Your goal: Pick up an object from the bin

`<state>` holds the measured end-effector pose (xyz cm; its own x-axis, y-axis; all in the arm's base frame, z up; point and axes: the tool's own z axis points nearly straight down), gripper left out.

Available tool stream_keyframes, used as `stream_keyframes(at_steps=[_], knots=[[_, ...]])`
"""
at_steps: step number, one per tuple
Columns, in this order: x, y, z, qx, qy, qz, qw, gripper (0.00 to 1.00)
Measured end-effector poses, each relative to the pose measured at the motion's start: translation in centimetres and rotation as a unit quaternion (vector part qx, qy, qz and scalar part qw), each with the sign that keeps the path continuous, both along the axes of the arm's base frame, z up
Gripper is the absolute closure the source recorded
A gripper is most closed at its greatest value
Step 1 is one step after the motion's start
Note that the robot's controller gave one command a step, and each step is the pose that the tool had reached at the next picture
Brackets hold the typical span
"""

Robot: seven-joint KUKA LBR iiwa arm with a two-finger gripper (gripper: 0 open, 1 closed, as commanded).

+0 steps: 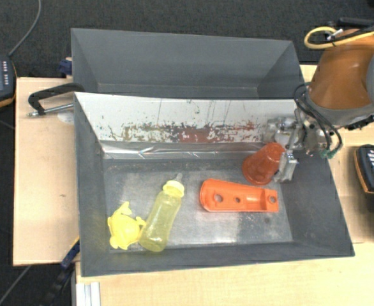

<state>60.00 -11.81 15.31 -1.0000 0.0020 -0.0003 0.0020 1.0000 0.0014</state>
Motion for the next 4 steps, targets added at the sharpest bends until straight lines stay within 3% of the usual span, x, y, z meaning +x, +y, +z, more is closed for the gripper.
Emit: stream_keyframes(at_steps=[1,2,3,4], knots=[[0.0,0.0,0.4,-0.001,-0.0021,0.001,1.0,0.0],[-1.3,1.9,-5.0,-0.001,-0.0042,0.011,0.9999,0.0],[-1.3,3.0,-8.2,0.0,-0.0024,0.138,0.9905,1.0],[-1.3,3.0,-8.2,0.0,-0.0025,0.138,0.9904,1.0]])
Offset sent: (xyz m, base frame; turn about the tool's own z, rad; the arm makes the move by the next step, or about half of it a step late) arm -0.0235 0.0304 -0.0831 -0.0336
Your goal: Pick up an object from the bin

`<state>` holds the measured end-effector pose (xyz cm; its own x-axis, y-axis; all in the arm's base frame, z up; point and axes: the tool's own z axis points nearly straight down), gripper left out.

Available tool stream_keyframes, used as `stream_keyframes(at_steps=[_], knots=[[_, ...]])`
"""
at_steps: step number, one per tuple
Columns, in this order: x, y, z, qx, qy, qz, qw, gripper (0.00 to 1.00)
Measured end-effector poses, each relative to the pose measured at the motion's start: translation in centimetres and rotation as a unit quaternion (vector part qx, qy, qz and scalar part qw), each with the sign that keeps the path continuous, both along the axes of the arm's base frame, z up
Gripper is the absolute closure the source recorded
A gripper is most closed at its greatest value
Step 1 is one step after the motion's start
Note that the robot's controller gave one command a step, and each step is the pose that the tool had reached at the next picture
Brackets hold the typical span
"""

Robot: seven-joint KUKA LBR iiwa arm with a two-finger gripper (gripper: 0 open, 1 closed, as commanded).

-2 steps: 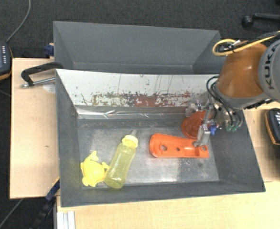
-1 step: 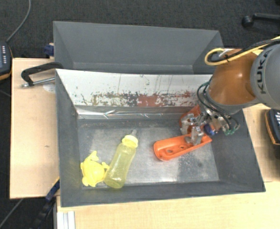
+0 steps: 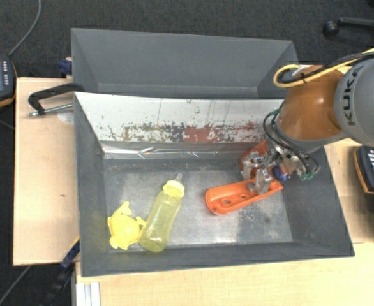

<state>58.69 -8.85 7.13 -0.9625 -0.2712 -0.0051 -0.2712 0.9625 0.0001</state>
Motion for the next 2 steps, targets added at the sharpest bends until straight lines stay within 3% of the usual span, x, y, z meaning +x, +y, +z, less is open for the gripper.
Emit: stream_keyframes(at_steps=[1,2], knots=[[0.2,0.1,0.0,0.0,-0.0009,0.002,1.0,1.0],[0.6,0.7,3.5,0.0,-0.0005,0.004,1.0,1.0]])
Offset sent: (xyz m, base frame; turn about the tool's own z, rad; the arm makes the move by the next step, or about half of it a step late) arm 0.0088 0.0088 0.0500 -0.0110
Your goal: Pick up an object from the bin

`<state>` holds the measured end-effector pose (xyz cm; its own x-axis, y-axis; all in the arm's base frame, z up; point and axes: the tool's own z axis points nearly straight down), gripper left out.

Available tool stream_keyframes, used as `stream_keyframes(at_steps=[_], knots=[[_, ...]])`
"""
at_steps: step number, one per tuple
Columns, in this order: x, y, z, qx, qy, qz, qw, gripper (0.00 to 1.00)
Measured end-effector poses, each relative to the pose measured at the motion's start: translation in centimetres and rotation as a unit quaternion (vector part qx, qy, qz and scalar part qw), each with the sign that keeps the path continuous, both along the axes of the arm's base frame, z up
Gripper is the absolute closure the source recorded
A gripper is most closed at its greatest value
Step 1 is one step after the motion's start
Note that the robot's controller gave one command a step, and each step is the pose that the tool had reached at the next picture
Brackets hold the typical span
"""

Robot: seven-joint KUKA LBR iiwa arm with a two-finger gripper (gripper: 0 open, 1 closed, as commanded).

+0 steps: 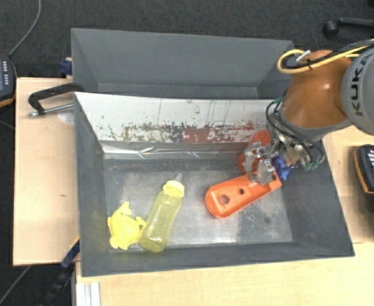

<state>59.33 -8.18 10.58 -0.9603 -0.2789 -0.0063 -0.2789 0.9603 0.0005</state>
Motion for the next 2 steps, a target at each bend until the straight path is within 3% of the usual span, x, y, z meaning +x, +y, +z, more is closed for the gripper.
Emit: stream_keyframes(at_steps=[1,2], knots=[[-0.2,0.4,5.7,0.0,-0.001,0.003,1.0,1.0],[-1.7,2.7,11.5,0.0,-0.0016,0.032,0.9995,1.0]])
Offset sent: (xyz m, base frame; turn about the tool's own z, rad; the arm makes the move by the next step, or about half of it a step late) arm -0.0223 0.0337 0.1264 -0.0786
